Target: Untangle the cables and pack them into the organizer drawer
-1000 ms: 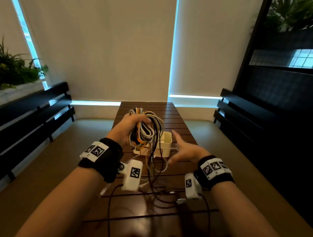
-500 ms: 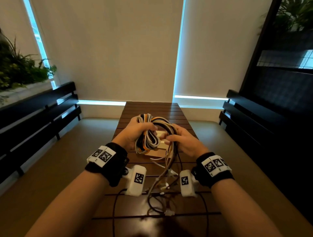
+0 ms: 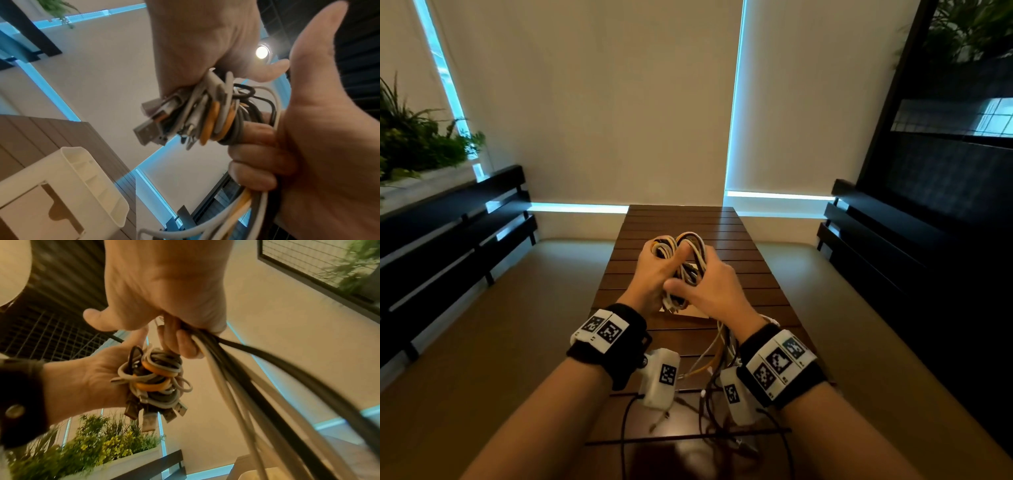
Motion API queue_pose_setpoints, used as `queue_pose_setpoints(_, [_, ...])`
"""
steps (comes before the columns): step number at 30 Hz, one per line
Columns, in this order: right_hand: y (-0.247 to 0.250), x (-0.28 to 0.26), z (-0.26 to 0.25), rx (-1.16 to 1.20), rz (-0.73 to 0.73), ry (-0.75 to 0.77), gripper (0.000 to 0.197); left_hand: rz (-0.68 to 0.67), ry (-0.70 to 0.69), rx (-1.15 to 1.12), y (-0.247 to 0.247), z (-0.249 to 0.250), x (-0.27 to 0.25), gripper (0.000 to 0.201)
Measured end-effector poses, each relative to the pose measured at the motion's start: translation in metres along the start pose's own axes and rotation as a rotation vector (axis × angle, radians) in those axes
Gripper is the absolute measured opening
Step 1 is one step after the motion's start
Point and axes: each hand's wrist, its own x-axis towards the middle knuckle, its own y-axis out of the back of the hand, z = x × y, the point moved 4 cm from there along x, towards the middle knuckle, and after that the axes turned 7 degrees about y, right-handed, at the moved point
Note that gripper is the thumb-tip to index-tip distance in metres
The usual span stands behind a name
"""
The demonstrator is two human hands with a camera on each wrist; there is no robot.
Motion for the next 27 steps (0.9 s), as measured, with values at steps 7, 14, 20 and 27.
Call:
queue_pose_setpoints(7, [-0.029,0.002,0.004,-0.332,-0.172,0.166,0.099,-0.074,0.105,0.002,-0.004,-0.011,0.009,0.078])
queue_pose_setpoints(14, [-0.023,-0.002,-0.001,-0.368,-0.244,0.327,0.085,-0.075,0.191,-0.282,-0.003,-0.025,0.004,0.029])
queue_pose_setpoints(20, [-0.023,-0.01,0.002,0.003,-0.208,0.236,0.081,0.001,0.153,-0.313,0.0,-0.027,0.01,0.03])
queue_pose_setpoints(27, [-0.023,-0.014,0.019,0.383,-0.128,0.124,0.075,-0.109,0.145,-0.274,0.001,-0.02,0.009,0.027])
